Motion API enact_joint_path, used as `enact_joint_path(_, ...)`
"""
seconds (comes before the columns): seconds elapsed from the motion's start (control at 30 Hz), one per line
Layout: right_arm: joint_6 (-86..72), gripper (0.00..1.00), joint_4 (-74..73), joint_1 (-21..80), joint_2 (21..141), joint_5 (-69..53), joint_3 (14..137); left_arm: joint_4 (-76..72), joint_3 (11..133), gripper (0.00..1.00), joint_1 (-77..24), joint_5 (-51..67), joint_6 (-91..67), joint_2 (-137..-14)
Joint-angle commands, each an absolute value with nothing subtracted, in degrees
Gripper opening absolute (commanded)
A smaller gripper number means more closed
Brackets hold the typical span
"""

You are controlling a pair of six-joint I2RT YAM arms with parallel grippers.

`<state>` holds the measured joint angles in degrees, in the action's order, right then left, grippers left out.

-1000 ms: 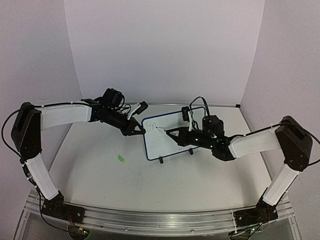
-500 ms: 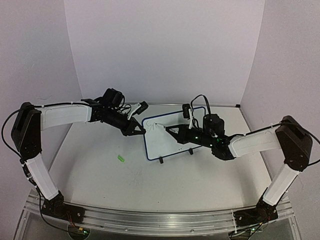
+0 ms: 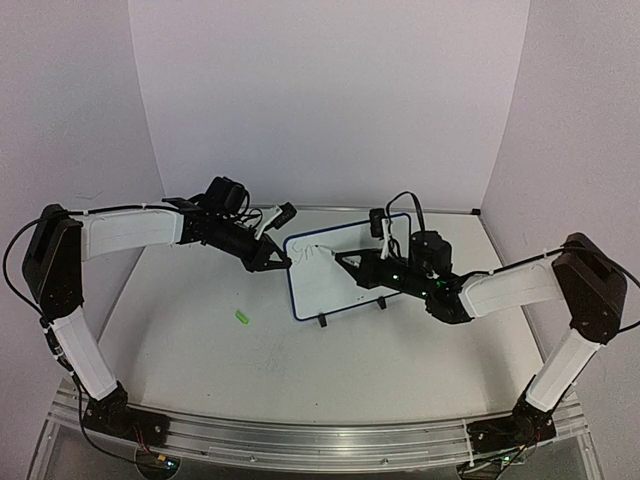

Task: Write a sentence on the whiteboard

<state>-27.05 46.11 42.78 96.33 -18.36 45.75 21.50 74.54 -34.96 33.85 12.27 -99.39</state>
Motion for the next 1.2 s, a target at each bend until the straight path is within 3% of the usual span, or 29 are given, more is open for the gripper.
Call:
enact_joint_path(0.0, -27.4, 0.00, 47.8, 42.3, 95.2, -14.6, 44.9, 24.7, 74.8, 0.00, -36.0, 31.3, 15.2, -98.9)
enact_joint_path(0.63, -28.9, 0.00, 47.9, 42.3, 98.0, -16.6, 43.2, 24.9, 74.8, 0.00, -36.1, 31.0, 15.3, -99.0)
enact_joint_path(1.17, -28.3, 0.00, 47.8, 42.3, 90.9, -16.6, 42.6, 24.9, 74.9, 0.00, -36.1, 30.8, 15.4, -98.9)
